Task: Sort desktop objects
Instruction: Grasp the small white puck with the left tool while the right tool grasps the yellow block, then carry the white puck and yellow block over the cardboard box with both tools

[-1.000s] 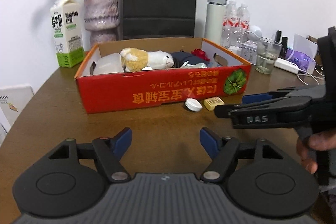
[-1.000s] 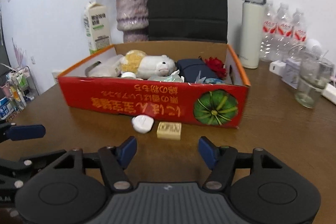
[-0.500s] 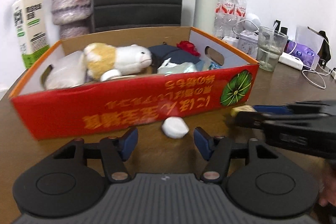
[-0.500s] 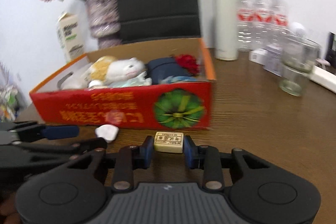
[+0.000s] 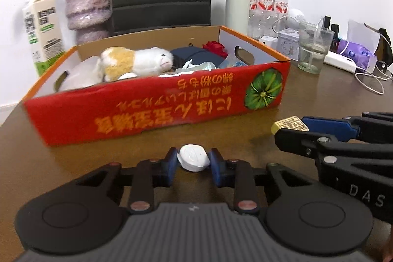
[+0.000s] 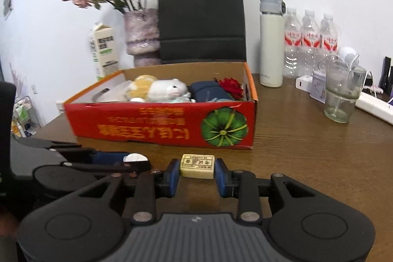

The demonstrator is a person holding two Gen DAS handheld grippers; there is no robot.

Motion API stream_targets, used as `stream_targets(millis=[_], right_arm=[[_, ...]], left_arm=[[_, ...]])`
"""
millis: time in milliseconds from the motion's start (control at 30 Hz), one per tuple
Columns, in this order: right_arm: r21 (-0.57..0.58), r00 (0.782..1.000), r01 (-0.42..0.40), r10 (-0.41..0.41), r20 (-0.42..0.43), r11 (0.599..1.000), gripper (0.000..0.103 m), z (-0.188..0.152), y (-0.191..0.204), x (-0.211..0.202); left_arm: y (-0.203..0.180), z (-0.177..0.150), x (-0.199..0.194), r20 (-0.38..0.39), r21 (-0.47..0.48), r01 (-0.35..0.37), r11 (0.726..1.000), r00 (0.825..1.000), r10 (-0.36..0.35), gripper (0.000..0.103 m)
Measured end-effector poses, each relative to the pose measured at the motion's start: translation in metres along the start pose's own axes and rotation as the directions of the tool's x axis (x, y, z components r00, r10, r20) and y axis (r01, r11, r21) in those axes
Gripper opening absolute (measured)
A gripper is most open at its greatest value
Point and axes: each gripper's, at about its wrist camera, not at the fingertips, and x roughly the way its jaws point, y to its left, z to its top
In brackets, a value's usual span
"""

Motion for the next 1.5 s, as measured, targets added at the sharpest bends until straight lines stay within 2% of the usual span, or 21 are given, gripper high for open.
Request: stream_targets(millis=[133,233,367,500,667,767,867,1033,1267,1367,1500], right_arm=[[-0.025,1.000,-0.030,0.031,0.007,0.999,0.029,-0.013,0.016,-0.033],[-0.049,0.999,-0.037,0.038,0.018,0.998,0.029,-0.029,0.033,-0.064],[-0.084,0.999,-0.037,0.038,0.019,0.996,0.029,-0.055,0.054,-0.102],[-0.100,0.999,-0.024,0.027,0.032,0.995,0.029,-0.077,0.066,-0.139],[-0.078,0.998,-0.035,0.040,0.057,0.996,0.029,-0.112,0.068,-0.182],[-0.080,0.997,-0.030,0.035,0.063,0.996,0.029,-0.128,0.071,-0.199],[-0.063,0.995,-0.026,0.032,0.098,0.998,0.029,-0.136,0.072,-0.213],[-0.052,0.986,0.031,-0.022,0.166,0.998,0.029,-0.134,0.073,-0.228],[-0.043,0.989,0.027,-0.021,0.148,0.999,0.030,-0.132,0.072,-0.217],[-0.033,0.986,0.020,-0.015,0.163,0.999,0.029,-0.117,0.068,-0.209],[-0.046,0.975,-0.002,0.013,0.221,0.999,0.030,-0.073,0.059,-0.188]], left_arm=[[0.001,-0.017,-0.049,0.049,-0.022,-0.016,1.000,0.999,0.017,0.029],[0.005,-0.033,-0.088,0.090,-0.047,-0.051,0.998,0.994,0.055,0.029],[0.008,-0.063,-0.139,0.130,-0.080,-0.116,0.990,0.984,0.125,0.029],[0.015,-0.102,-0.186,0.139,-0.134,-0.125,0.983,0.980,0.143,0.029],[0.015,-0.157,-0.234,0.153,-0.163,-0.233,0.959,0.954,0.258,0.029],[0.020,-0.176,-0.255,0.146,-0.217,-0.255,0.942,0.946,0.290,0.029],[0.022,-0.173,-0.264,0.176,-0.208,-0.246,0.947,0.943,0.284,0.029],[0.024,-0.171,-0.270,0.198,-0.213,-0.235,0.948,0.940,0.277,0.029],[0.025,-0.165,-0.260,0.181,-0.220,-0.219,0.951,0.949,0.260,0.029],[0.030,-0.143,-0.253,0.212,-0.230,-0.170,0.958,0.952,0.220,0.029],[0.041,-0.090,-0.230,0.280,-0.194,-0.113,0.975,0.946,0.166,0.029]])
